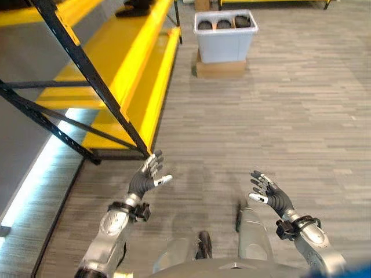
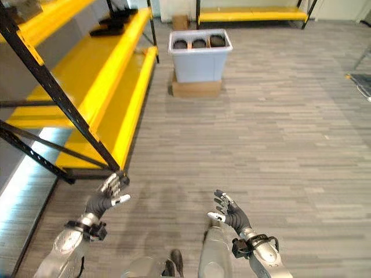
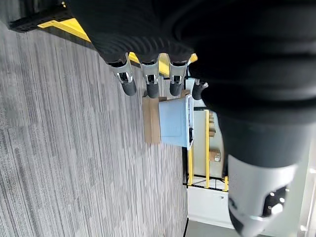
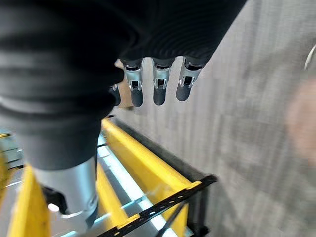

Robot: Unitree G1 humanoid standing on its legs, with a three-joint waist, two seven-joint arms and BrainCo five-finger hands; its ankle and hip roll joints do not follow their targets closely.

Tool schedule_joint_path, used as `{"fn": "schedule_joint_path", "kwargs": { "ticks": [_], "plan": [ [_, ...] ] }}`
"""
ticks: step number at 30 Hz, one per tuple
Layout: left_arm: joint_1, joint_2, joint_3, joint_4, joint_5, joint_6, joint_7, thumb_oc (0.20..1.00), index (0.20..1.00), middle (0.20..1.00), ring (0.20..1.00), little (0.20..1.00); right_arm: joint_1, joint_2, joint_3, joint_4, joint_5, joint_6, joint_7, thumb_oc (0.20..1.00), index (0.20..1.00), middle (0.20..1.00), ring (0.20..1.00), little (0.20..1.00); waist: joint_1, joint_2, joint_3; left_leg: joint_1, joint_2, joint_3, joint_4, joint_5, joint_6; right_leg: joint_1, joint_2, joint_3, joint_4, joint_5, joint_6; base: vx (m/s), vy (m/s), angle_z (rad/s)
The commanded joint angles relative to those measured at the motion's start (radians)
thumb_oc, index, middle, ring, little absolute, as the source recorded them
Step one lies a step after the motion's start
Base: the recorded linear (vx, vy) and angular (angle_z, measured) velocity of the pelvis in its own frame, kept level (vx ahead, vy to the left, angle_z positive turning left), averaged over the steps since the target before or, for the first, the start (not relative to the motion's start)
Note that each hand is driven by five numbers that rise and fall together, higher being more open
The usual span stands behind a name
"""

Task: Move parts from the plastic box to the shelf.

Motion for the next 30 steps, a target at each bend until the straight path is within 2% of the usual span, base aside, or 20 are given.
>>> {"fn": "schedule_joint_path", "kwargs": {
  "ticks": [1,4,6,10,11,13,14,16,17,18,19,20,22,23,24,25,26,28,29,30],
  "plan": [
    [0.055,-0.030,-0.007,-0.071,0.010,-0.056,0.027,1.000,1.000,1.000,1.000,1.000,-0.084,-0.034,-0.052,0.015,0.006,-0.065,-0.021,1.000,1.000,1.000,1.000,1.000,0.017,0.033,-0.088,0.249,0.067,-0.087,-0.290,-0.038,-0.043,0.127,0.080,-0.015,-0.037,0.126,-0.086,0.42,-0.179,0.12],
    [0.036,-0.030,-0.015,-0.068,0.006,-0.062,0.031,1.000,1.000,1.000,1.000,1.000,-0.094,-0.037,-0.060,0.020,0.008,-0.068,-0.027,1.000,1.000,1.000,1.000,1.000,0.007,0.044,-0.104,0.258,0.095,-0.094,-0.299,-0.039,-0.056,0.113,0.105,-0.018,-0.005,0.098,-0.101,0.28,-0.136,0.33],
    [-0.031,-0.016,-0.042,-0.074,-0.001,-0.071,0.061,1.000,1.000,1.000,1.000,1.000,-0.147,-0.041,-0.068,0.033,0.020,-0.085,-0.057,1.000,1.000,1.000,1.000,1.000,-0.012,0.063,-0.115,0.281,0.154,-0.104,-0.322,-0.037,-0.082,0.051,0.153,-0.020,0.120,0.015,-0.129,0.34,-0.244,0.57],
    [-0.062,-0.018,-0.049,-0.065,0.001,-0.071,0.080,1.000,1.000,1.000,1.000,1.000,-0.168,-0.044,-0.071,0.037,0.014,-0.087,-0.073,1.000,1.000,1.000,1.000,1.000,-0.016,0.072,-0.118,0.289,0.185,-0.100,-0.303,-0.012,-0.100,0.054,0.182,-0.022,0.150,-0.028,-0.149,0.22,-0.169,0.03],
    [-0.064,-0.020,-0.047,-0.073,0.005,-0.073,0.085,1.000,1.000,1.000,1.000,1.000,-0.171,-0.042,-0.074,0.035,0.019,-0.092,-0.079,1.000,1.000,1.000,1.000,1.000,-0.016,0.079,-0.118,0.261,0.209,-0.093,-0.227,0.058,-0.122,0.074,0.206,-0.024,0.147,-0.049,-0.168,0.22,-0.209,-0.15],
    [-0.069,-0.022,-0.050,-0.075,-0.002,-0.071,0.087,1.000,1.000,1.000,1.000,1.000,-0.177,-0.047,-0.076,0.032,0.024,-0.094,-0.085,1.000,1.000,1.000,1.000,1.000,-0.007,0.080,-0.111,0.192,0.224,-0.102,-0.059,0.154,-0.135,0.118,0.234,-0.022,0.133,-0.075,-0.197,0.17,-0.186,-0.06],
    [-0.070,-0.021,-0.050,-0.075,-0.002,-0.071,0.087,1.000,1.000,1.000,1.000,1.000,-0.178,-0.047,-0.076,0.032,0.024,-0.094,-0.085,1.000,1.000,1.000,1.000,1.000,-0.008,0.078,-0.113,0.186,0.222,-0.103,-0.059,0.158,-0.135,0.116,0.232,-0.023,0.127,-0.069,-0.198,0.13,-0.149,-0.16],
    [-0.069,-0.019,-0.054,-0.083,-0.002,-0.065,0.083,1.000,1.000,1.000,1.000,1.000,-0.171,-0.054,-0.081,0.021,0.029,-0.097,-0.084,1.000,1.000,1.000,1.000,1.000,0.007,0.069,-0.096,0.096,0.226,-0.129,0.135,0.276,-0.145,0.172,0.255,-0.018,0.099,-0.087,-0.235,0.13,-0.196,-0.18],
    [-0.068,-0.021,-0.059,-0.083,0.000,-0.061,0.084,1.000,1.000,1.000,1.000,1.000,-0.169,-0.061,-0.085,0.017,0.027,-0.098,-0.089,1.000,1.000,1.000,1.000,1.000,0.028,0.058,-0.066,0.022,0.202,-0.144,0.237,0.283,-0.139,0.223,0.258,-0.009,0.075,-0.102,-0.251,0.09,-0.166,0.01],
    [-0.069,-0.020,-0.059,-0.083,0.000,-0.061,0.084,1.000,1.000,1.000,1.000,1.000,-0.170,-0.060,-0.085,0.016,0.027,-0.098,-0.089,1.000,1.000,1.000,1.000,1.000,0.025,0.056,-0.068,0.015,0.200,-0.147,0.238,0.287,-0.138,0.222,0.255,-0.012,0.070,-0.098,-0.251,0.08,-0.110,0.00],
    [-0.072,-0.024,-0.060,-0.081,0.002,-0.058,0.086,1.000,1.000,1.000,1.000,1.000,-0.171,-0.061,-0.088,0.013,0.022,-0.099,-0.093,1.000,1.000,1.000,1.000,1.000,0.033,0.048,-0.055,-0.048,0.181,-0.145,0.255,0.251,-0.126,0.241,0.245,-0.011,0.062,-0.104,-0.250,0.07,-0.039,0.00],
    [-0.073,-0.029,-0.061,-0.080,0.004,-0.058,0.088,1.000,1.000,1.000,1.000,1.000,-0.174,-0.064,-0.091,0.014,0.018,-0.101,-0.105,1.000,1.000,1.000,1.000,1.000,0.050,0.043,-0.035,-0.126,0.155,-0.142,0.232,0.203,-0.112,0.271,0.239,-0.004,0.052,-0.108,-0.245,0.18,-0.029,0.05],
    [-0.068,-0.030,-0.060,-0.080,0.008,-0.065,0.092,1.000,1.000,1.000,1.000,1.000,-0.180,-0.066,-0.091,0.018,0.014,-0.110,-0.106,1.000,1.000,1.000,1.000,1.000,0.072,0.032,-0.015,-0.241,0.146,-0.145,0.118,0.193,-0.104,0.325,0.230,0.015,0.024,-0.116,-0.238,0.22,0.034,0.27],
    [-0.069,-0.031,-0.060,-0.074,0.011,-0.069,0.095,1.000,1.000,1.000,1.000,1.000,-0.186,-0.060,-0.087,0.028,0.011,-0.115,-0.111,1.000,1.000,1.000,1.000,1.000,0.083,0.037,-0.010,-0.277,0.152,-0.148,0.031,0.221,-0.110,0.345,0.237,0.021,0.020,-0.129,-0.237,0.14,0.041,0.03],
    [-0.069,-0.031,-0.061,-0.073,0.011,-0.069,0.096,1.000,1.000,1.000,1.000,1.000,-0.187,-0.060,-0.087,0.030,0.010,-0.116,-0.111,1.000,1.000,1.000,1.000,1.000,0.084,0.034,-0.009,-0.269,0.150,-0.145,0.023,0.223,-0.111,0.347,0.234,0.023,0.019,-0.131,-0.237,0.17,0.060,-0.28],
    [-0.067,-0.031,-0.060,-0.072,0.013,-0.072,0.098,1.000,1.000,1.000,1.000,1.000,-0.188,-0.056,-0.083,0.038,0.006,-0.118,-0.115,1.000,1.000,1.000,1.000,1.000,0.099,0.049,-0.005,-0.297,0.150,-0.164,-0.063,0.283,-0.122,0.367,0.252,0.029,0.020,-0.142,-0.239,0.44,0.091,-0.67],
    [-0.064,-0.028,-0.062,-0.064,0.026,-0.082,0.104,1.000,1.000,1.000,1.000,1.000,-0.202,-0.050,-0.060,0.049,-0.012,-0.122,-0.113,1.000,1.000,1.000,1.000,1.000,0.140,0.069,0.000,-0.300,0.121,-0.241,-0.295,0.432,-0.159,0.452,0.293,0.071,-0.004,-0.181,-0.239,0.43,0.092,-0.50],
    [-0.069,-0.027,-0.061,-0.064,0.025,-0.084,0.103,1.000,1.000,1.000,1.000,1.000,-0.210,-0.045,-0.053,0.053,-0.017,-0.121,-0.113,1.000,1.000,1.000,1.000,1.000,0.144,0.068,0.000,-0.284,0.121,-0.238,-0.319,0.449,-0.160,0.478,0.291,0.081,-0.012,-0.194,-0.237,0.33,0.077,-0.47],
    [-0.065,-0.028,-0.060,-0.067,0.025,-0.085,0.099,1.000,1.000,1.000,1.000,1.000,-0.220,-0.040,-0.045,0.052,-0.021,-0.120,-0.104,1.000,1.000,1.000,1.000,1.000,0.146,0.068,-0.008,-0.254,0.116,-0.239,-0.311,0.406,-0.141,0.495,0.289,0.097,-0.006,-0.215,-0.234,0.30,0.096,-0.64],
    [-0.066,-0.025,-0.055,-0.074,0.030,-0.090,0.100,1.000,1.000,1.000,1.000,1.000,-0.217,-0.036,-0.041,0.048,-0.028,-0.120,-0.097,1.000,1.000,1.000,1.000,1.000,0.152,0.069,-0.019,-0.241,0.112,-0.259,-0.328,0.414,-0.131,0.507,0.283,0.096,-0.015,-0.216,-0.227,0.20,0.070,-0.69]
  ]
}}
